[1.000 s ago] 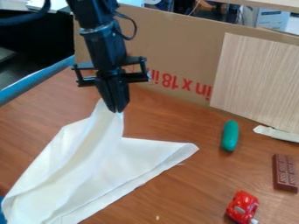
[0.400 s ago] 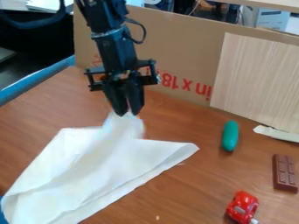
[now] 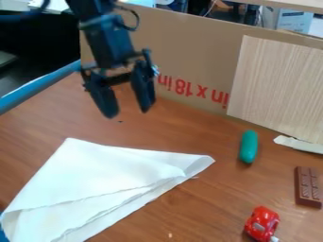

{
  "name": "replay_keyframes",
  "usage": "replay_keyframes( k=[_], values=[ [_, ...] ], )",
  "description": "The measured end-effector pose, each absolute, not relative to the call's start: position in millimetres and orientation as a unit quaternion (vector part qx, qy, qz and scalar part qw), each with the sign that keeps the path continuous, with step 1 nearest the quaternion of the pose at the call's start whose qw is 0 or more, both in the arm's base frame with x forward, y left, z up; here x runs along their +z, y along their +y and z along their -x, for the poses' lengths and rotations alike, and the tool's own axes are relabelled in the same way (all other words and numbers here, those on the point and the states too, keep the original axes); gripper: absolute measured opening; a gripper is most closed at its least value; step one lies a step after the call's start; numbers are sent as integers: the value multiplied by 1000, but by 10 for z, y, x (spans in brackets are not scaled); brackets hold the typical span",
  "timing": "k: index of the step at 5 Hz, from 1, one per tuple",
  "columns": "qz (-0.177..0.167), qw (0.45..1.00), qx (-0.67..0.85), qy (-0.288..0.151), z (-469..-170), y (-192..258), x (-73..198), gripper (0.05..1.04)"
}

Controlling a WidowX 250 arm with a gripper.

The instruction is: Fold the cloth from left to right

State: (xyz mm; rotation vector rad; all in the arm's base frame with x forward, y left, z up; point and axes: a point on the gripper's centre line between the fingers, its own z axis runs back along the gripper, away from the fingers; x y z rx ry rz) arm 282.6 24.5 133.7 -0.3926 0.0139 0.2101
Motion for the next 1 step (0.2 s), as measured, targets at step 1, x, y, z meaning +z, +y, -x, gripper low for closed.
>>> replay_keyframes(
  k=[1],
  values=[
    [187,980,65,-33,-2721,407,1597,1001]
  ],
)
